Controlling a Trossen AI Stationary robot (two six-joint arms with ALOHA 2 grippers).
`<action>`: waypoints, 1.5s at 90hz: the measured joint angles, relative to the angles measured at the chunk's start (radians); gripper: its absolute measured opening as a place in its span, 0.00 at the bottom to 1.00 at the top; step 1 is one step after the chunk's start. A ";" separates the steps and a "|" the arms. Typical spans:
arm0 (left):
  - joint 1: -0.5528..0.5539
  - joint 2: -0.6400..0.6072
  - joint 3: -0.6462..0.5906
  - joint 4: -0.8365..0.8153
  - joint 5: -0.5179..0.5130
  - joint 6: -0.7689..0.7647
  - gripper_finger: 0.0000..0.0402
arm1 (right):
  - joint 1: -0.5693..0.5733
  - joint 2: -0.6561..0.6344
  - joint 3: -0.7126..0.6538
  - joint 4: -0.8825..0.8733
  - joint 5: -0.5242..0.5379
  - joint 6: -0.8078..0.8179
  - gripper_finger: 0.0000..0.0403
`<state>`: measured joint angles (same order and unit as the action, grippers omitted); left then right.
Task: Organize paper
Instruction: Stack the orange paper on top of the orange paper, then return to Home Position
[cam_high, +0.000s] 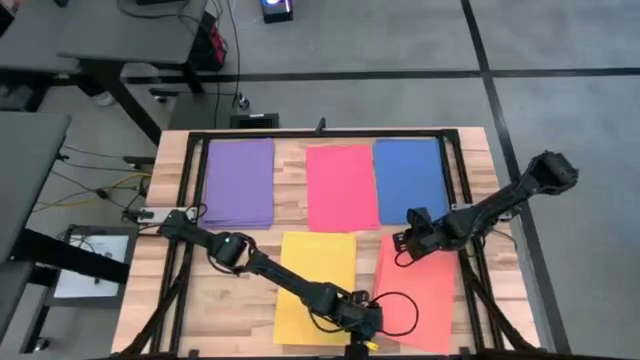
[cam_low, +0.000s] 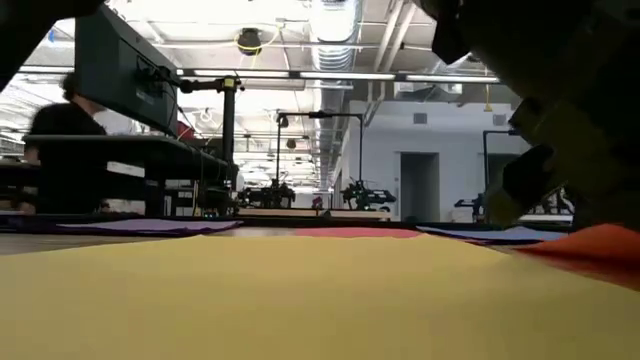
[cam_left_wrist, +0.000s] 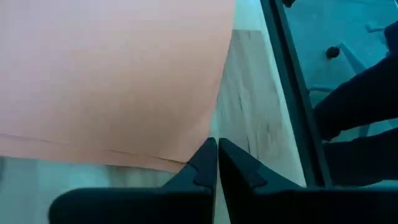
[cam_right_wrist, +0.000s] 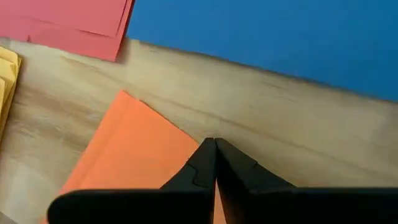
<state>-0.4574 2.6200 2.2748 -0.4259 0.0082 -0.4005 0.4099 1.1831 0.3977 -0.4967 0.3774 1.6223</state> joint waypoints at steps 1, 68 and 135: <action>0.000 0.000 0.003 0.000 -0.002 0.001 0.00 | 0.000 0.000 0.001 -0.002 0.001 -0.009 0.00; 0.003 -0.265 0.079 -0.587 -0.044 0.023 0.00 | 0.018 0.062 0.164 0.297 0.015 -0.700 0.00; -0.002 -0.316 0.076 -0.797 -0.064 0.014 0.00 | 0.161 0.402 0.176 0.533 -0.120 -0.890 0.00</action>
<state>-0.4591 2.3043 2.3508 -1.2231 -0.0563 -0.3862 0.5706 1.5850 0.5739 0.0362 0.2577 0.7326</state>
